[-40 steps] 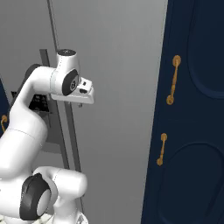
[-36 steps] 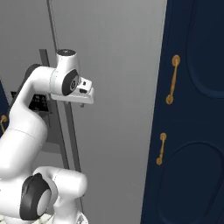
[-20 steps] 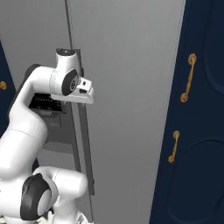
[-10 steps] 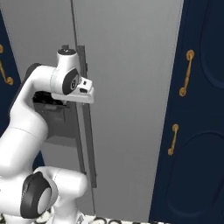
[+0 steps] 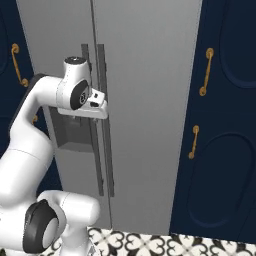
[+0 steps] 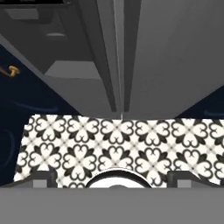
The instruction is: Take the strawberry from the fridge and place it on top of the pancake, located on the dining counter.
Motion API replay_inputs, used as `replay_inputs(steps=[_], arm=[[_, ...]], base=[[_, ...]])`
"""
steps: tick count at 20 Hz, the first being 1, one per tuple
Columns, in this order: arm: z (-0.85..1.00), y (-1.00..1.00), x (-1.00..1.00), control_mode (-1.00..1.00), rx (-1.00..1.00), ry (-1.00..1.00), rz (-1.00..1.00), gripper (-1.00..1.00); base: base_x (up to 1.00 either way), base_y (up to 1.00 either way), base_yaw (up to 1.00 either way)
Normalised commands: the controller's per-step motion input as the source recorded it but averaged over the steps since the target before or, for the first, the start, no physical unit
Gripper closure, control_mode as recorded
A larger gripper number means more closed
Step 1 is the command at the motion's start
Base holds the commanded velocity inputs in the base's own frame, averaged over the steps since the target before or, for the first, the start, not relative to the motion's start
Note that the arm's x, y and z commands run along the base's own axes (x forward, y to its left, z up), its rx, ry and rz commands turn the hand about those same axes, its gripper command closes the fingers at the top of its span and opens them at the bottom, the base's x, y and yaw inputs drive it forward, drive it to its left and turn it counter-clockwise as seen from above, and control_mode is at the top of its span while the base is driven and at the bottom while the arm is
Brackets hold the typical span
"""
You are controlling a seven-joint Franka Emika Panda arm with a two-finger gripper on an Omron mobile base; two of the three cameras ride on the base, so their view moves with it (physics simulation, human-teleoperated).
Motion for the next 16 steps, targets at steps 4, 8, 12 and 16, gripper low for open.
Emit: replay_inputs(steps=[4, 8, 12, 16], arm=[[0.00, 0.00, 0.00, 1.00, 0.00, 0.00, 0.00, -1.00], [0.00, 0.00, 0.00, 1.00, 0.00, 0.00, 0.00, -1.00], [0.00, 0.00, 0.00, 1.00, 0.00, 0.00, 0.00, -1.00], [0.00, 0.00, 0.00, 1.00, 0.00, 0.00, 0.00, -1.00]], base=[[-0.01, 0.34, -0.01], [-0.02, 0.23, 0.00], [-0.26, 0.00, 0.00], [-0.34, 0.00, -0.03]])
